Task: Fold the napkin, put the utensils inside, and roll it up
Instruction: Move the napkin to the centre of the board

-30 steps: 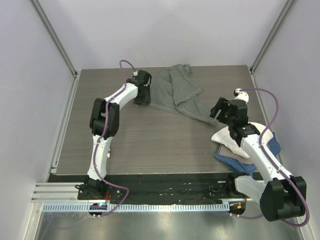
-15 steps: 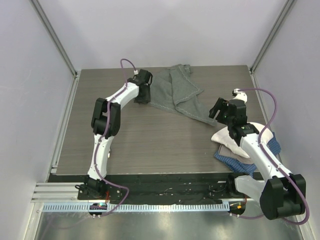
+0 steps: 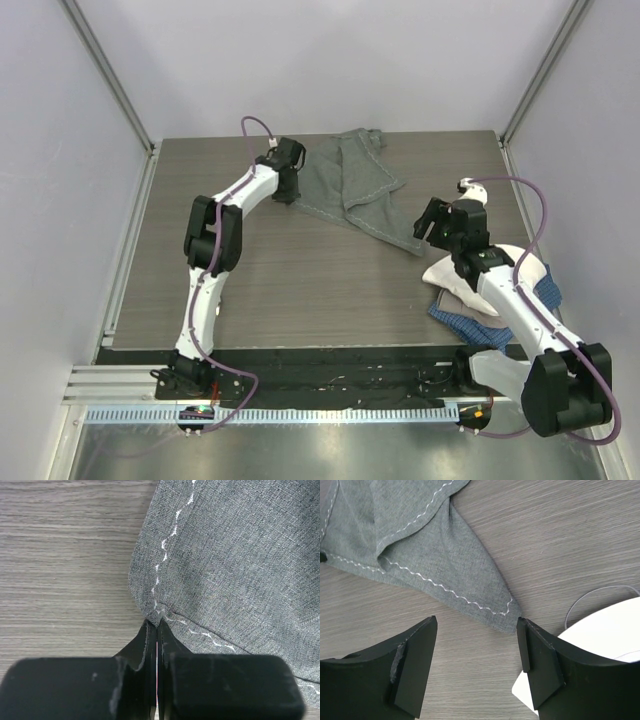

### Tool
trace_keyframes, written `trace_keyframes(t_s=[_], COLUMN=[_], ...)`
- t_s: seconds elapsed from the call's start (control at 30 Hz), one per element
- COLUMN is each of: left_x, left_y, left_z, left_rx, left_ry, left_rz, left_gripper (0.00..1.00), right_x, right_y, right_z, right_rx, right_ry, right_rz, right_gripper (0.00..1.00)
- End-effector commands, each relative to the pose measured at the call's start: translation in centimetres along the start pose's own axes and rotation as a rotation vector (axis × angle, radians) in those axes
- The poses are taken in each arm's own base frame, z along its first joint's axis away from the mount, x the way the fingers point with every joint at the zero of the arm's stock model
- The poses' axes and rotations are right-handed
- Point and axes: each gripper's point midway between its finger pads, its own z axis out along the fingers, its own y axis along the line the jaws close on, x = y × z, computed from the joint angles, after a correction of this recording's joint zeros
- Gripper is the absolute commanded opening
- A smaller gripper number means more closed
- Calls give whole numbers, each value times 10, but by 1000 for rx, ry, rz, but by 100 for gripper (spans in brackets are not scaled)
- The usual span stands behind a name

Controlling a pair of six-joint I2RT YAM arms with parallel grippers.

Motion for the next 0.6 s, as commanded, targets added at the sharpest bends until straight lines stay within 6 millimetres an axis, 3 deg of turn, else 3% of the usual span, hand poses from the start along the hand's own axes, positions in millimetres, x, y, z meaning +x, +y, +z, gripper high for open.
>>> trace_keyframes(t_s=[0.0,0.03,0.07,0.1,0.13,0.17,0.2,0.23,0.27,0.3,0.33,0.37,0.43,0.47,0.5,0.57], left_x=[-3,-22,-32,-38,-30,-46,-50,-34,-47,-45,-29,-34,-23,-5,-6,6], left_y=[9,15,15,22,30,43,51,61,80,80,93,101,123,130,137,141], left_z=[-4,-24,-32,-42,-45,-68,-76,-76,-99,-108,-109,-130,-143,-142,-159,-167], left_rx=[7,21,48,61,68,102,122,125,140,192,186,194,171,159,171,176], left_ry=[-25,-78,-116,-135,-121,-166,-183,-149,-196,-194,-167,-199,-194,-167,-195,-172], left_rz=[-26,-54,-75,-106,-128,-173,-201,-238,-286,-307,-336,-354,-393,-402,-414,-413], left_gripper=[0,0,0,0,0,0,0,0,0,0,0,0,0,0,0,0], right_x=[-1,3,7,13,23,28,32,44,41,45,51,46,42,40,38,36], right_y=[25,29,33,51,52,58,75,76,86,90,94,100,107,112,115,124], right_z=[2,3,5,3,9,11,11,20,22,27,35,40,50,63,68,86], right_rx=[-55,-48,-41,-72,-42,-45,-75,-59,-73,-78,-76,-81,-77,-57,-54,-49], right_ry=[0,5,13,23,47,59,68,102,98,111,130,125,124,124,123,136], right_rz=[-48,-65,-83,-120,-155,-175,-201,-214,-213,-215,-212,-205,-205,-212,-213,-224], right_gripper=[71,71,71,71,71,71,71,71,71,72,72,73,73,73,73,73])
